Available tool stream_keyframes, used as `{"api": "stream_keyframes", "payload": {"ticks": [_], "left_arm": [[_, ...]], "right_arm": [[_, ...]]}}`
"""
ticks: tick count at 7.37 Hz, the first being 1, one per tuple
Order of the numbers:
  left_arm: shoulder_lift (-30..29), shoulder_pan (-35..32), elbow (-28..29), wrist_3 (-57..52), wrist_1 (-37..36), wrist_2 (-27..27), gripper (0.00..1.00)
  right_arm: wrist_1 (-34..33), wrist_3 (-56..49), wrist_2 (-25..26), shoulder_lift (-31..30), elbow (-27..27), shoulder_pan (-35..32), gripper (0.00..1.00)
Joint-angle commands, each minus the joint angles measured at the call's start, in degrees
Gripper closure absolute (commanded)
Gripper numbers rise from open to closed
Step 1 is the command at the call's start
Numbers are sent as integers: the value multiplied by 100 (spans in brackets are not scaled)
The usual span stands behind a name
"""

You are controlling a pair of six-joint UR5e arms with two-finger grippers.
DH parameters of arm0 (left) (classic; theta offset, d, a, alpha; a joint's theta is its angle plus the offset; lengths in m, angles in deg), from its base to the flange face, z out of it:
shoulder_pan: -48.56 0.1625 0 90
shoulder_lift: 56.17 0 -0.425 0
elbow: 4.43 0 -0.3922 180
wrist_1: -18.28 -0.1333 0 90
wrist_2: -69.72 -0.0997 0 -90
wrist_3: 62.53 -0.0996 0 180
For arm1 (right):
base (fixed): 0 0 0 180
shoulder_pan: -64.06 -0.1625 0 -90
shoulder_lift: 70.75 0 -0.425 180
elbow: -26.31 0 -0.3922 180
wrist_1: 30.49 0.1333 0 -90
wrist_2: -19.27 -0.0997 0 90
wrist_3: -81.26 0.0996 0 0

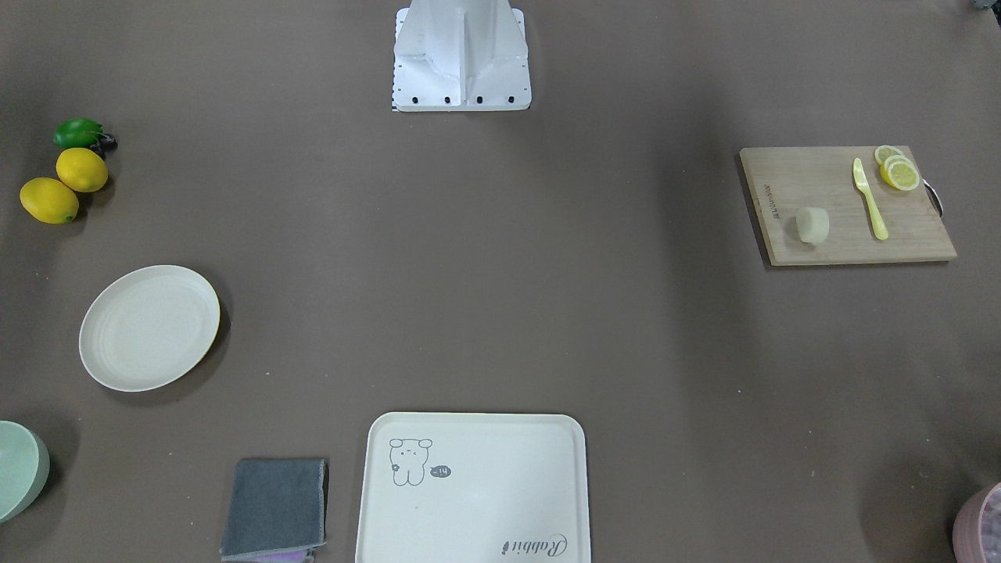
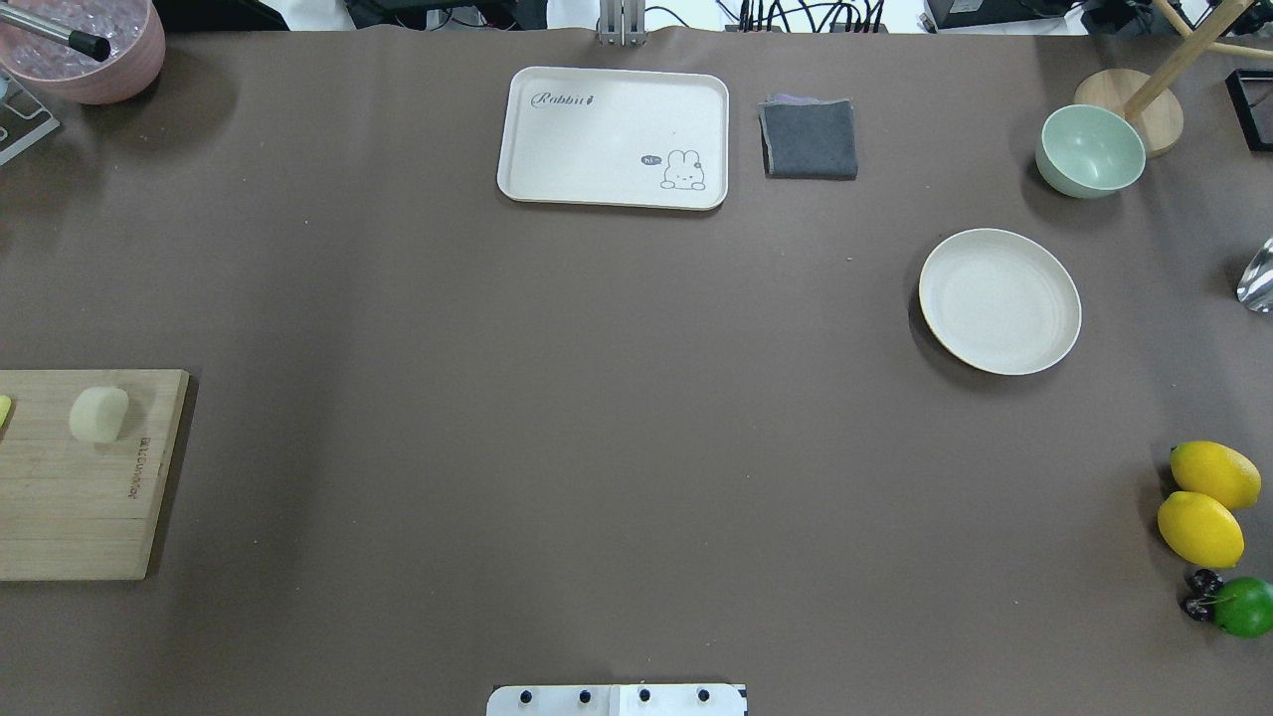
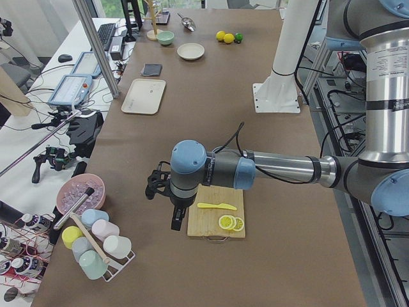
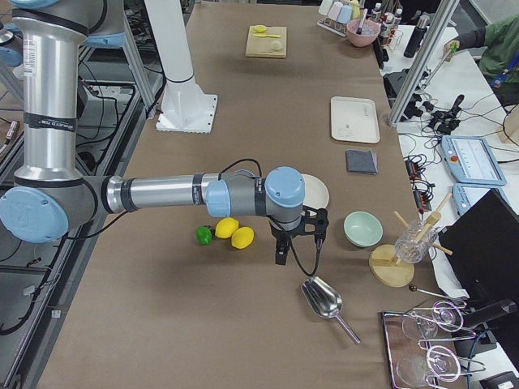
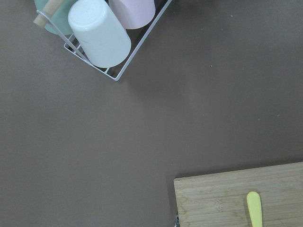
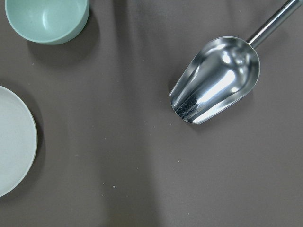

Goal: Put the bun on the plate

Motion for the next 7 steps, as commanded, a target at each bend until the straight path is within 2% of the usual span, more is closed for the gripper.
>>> {"api": "stream_keyframes", "payload": {"ticks": [1,7], "left_arm": [[0,1,-8,2,5,9,2],[0,1,9,19,13,-35,2]], "right_arm": [[6,0,-14,-36,-52,-8,0],[6,62,-15,43,-97,1,0]]}}
